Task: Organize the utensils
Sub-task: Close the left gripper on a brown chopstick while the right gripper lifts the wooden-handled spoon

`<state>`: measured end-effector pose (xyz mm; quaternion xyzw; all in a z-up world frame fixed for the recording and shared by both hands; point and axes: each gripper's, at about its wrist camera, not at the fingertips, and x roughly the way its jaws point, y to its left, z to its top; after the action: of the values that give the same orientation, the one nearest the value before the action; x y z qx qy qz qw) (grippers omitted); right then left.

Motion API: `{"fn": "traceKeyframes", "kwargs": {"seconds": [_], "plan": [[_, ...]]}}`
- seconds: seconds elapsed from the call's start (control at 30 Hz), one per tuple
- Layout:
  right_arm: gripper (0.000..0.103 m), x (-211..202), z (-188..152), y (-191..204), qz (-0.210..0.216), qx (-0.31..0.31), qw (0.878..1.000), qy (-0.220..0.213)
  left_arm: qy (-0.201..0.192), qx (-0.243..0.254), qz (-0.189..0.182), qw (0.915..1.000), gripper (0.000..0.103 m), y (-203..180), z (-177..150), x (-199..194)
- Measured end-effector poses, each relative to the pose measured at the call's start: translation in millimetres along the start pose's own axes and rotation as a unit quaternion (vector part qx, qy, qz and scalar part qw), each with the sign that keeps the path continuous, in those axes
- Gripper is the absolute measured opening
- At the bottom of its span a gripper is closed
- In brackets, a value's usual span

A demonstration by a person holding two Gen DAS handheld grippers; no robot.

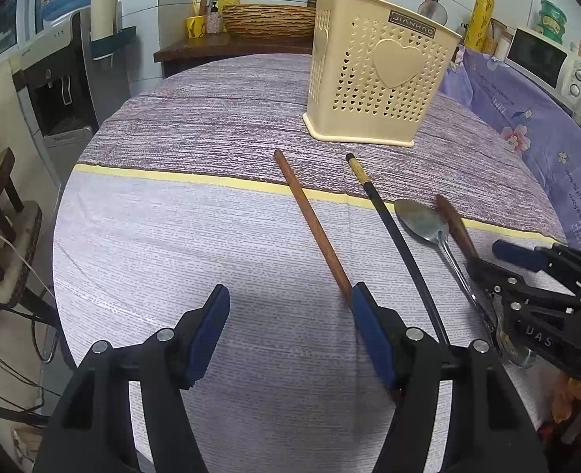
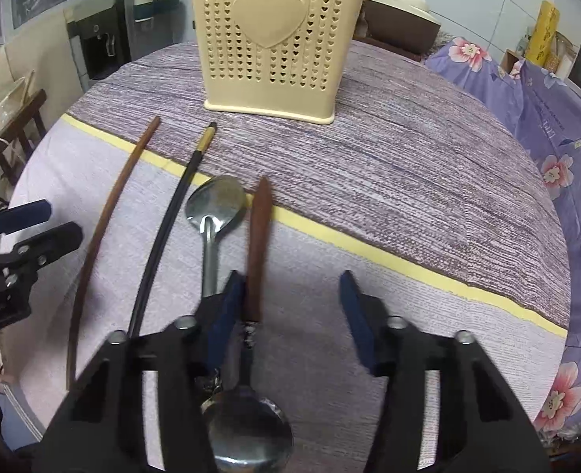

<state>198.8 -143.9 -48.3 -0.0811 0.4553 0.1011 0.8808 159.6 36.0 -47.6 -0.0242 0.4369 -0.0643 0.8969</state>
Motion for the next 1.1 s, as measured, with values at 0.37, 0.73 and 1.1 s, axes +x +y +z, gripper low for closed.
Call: {"fn": "traceKeyframes", "kwargs": {"seconds": [0.37, 0.73, 1.1], "plan": [[0.013, -5, -7, -18, 0.003, -0.017, 1.000, 0.002, 0.001, -0.004, -0.002, 1.0000, 0.064, 1, 0, 0], [0.056, 0, -1, -40, 0.002, 0.030, 1.000, -0.008, 0.004, -0.013, -0.007, 0.9999, 0.064, 0, 1, 4], [0.031, 28, 32, -43, 0.009, 0.047, 0.999, 0.021, 0.003, -0.022, 0.001, 0.9998, 0.064, 2, 6, 8]]}}
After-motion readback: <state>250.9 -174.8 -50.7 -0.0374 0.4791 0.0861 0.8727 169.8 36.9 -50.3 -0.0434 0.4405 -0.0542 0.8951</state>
